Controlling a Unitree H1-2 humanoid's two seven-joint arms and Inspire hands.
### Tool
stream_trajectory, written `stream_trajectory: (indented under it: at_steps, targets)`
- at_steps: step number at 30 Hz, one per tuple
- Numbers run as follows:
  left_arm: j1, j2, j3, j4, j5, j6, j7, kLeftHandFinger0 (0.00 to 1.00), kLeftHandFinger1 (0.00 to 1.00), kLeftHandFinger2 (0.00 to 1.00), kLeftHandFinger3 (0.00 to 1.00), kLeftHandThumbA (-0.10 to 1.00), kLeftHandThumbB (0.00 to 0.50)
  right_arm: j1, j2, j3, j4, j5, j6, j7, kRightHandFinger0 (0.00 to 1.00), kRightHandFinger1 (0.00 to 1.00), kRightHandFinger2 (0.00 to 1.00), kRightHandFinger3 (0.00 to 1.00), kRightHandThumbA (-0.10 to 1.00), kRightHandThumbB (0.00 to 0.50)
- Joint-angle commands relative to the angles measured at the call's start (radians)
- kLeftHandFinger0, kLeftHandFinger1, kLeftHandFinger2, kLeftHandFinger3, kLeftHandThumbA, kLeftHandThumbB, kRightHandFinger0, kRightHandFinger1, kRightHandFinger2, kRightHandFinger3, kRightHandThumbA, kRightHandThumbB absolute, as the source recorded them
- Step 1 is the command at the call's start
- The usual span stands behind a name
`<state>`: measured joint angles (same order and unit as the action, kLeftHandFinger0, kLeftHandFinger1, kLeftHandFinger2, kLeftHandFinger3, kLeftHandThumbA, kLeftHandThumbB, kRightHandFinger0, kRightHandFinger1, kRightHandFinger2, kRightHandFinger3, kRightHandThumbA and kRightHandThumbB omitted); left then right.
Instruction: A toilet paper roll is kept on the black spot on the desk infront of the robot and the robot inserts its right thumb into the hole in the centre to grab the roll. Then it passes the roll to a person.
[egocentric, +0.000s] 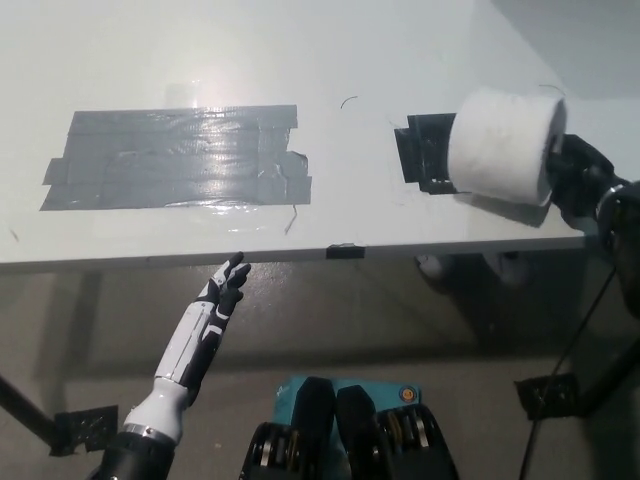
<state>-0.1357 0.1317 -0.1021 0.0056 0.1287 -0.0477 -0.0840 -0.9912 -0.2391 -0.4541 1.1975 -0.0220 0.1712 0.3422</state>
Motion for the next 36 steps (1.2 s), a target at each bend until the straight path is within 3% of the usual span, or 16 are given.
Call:
stream_trajectory:
  at_steps: [1,6,10,12,17,28,32,36]
  targets:
    - [-0.088,0.011,0.021,-0.014,-0.022,-0.017,-0.008,1.00,1.00,1.00,1.00,1.00,0.055,0.014,0.072,-0.207,-0.088,0.353,0.099,0.106,0.00,0.21,0.59,0.98,-0.10,0.157]
    - [-0.114,0.009,0.022,-0.003,-0.021,-0.028,-0.005,1.00,1.00,1.00,1.00,1.00,0.047,0.033,0.113,-0.246,-0.211,0.394,0.163,0.108,0.00,0.27,0.68,0.99,-0.10,0.163]
    - [-0.121,0.010,0.021,-0.012,-0.014,-0.019,-0.005,1.00,1.00,1.00,1.00,1.00,0.040,0.043,0.145,-0.266,-0.313,0.444,0.234,0.107,0.00,0.33,0.70,1.00,-0.10,0.131]
    - [-0.128,0.006,0.022,-0.009,-0.017,-0.015,-0.003,1.00,1.00,1.00,1.00,1.00,0.042,0.054,0.167,-0.255,-0.405,0.474,0.291,0.128,0.00,0.39,0.77,1.00,-0.10,0.128]
    - [-0.139,0.005,0.022,-0.006,-0.014,-0.010,-0.001,1.00,1.00,1.00,1.00,1.00,0.042,0.081,0.195,-0.170,-0.529,0.577,0.299,0.119,0.00,0.44,0.82,1.00,-0.10,0.128]
    - [-0.167,0.005,0.023,0.000,-0.011,-0.003,0.000,1.00,1.00,1.00,1.00,1.00,0.047,0.166,0.187,0.062,-0.796,0.844,0.299,0.025,0.00,0.41,0.82,0.98,-0.10,0.148]
    - [-0.163,0.008,0.020,-0.001,-0.008,-0.009,-0.002,1.00,1.00,1.00,1.00,1.00,0.040,0.196,0.189,0.108,-0.883,0.846,0.299,-0.002,0.00,0.40,0.82,0.97,-0.10,0.127]
    - [-0.159,0.008,0.020,0.002,-0.011,-0.010,-0.004,1.00,1.00,1.00,1.00,1.00,0.039,0.210,0.178,0.158,-0.935,0.862,0.299,-0.030,0.00,0.39,0.82,0.96,-0.10,0.139]
